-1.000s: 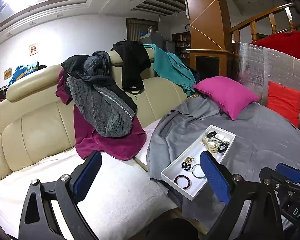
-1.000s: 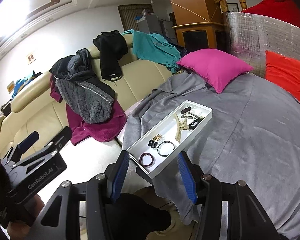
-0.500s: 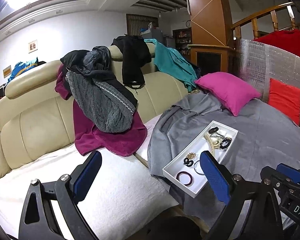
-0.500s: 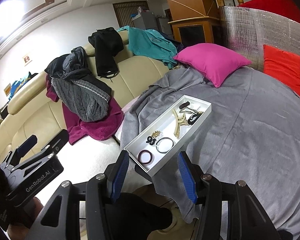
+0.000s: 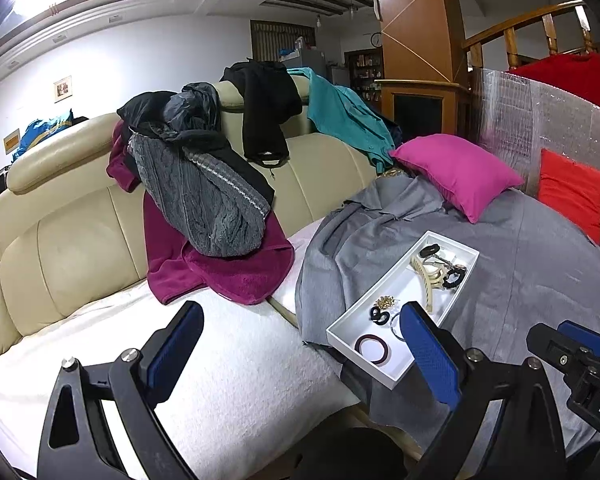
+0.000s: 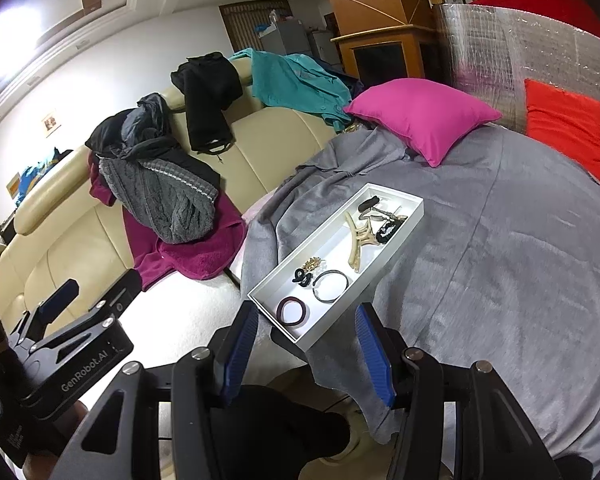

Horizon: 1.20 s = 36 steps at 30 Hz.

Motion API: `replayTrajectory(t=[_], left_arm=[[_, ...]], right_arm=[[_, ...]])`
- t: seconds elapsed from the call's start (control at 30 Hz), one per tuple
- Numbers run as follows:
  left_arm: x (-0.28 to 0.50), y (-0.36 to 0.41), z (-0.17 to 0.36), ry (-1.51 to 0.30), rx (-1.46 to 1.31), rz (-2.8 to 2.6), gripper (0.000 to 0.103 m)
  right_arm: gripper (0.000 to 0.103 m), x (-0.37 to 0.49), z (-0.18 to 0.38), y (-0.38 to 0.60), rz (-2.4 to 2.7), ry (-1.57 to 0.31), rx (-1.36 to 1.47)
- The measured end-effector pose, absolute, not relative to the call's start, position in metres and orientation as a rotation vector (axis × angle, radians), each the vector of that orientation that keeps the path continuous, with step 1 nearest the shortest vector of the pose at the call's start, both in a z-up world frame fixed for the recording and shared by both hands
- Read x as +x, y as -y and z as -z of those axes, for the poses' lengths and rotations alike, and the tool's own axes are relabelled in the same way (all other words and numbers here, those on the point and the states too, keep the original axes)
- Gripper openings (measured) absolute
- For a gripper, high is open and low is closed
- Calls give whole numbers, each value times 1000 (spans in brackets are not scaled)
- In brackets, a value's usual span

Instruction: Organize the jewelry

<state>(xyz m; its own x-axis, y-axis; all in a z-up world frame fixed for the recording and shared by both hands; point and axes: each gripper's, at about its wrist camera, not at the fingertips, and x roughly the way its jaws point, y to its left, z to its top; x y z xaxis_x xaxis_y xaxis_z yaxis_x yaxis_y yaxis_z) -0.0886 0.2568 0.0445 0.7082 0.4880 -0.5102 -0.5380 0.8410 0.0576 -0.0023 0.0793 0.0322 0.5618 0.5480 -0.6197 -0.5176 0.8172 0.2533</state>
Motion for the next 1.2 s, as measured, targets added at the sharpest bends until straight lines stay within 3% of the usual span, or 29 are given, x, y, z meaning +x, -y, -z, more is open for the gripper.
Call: replayTrajectory(t=[0.37, 1.2], left_arm=[[-84, -263, -36, -562, -100, -571, 98], [-80, -281, -23, -599, -115, -587, 98]], right_arm=[[60, 3, -26, -83, -622, -773, 57], [61, 15, -24, -99, -604, -796, 63]])
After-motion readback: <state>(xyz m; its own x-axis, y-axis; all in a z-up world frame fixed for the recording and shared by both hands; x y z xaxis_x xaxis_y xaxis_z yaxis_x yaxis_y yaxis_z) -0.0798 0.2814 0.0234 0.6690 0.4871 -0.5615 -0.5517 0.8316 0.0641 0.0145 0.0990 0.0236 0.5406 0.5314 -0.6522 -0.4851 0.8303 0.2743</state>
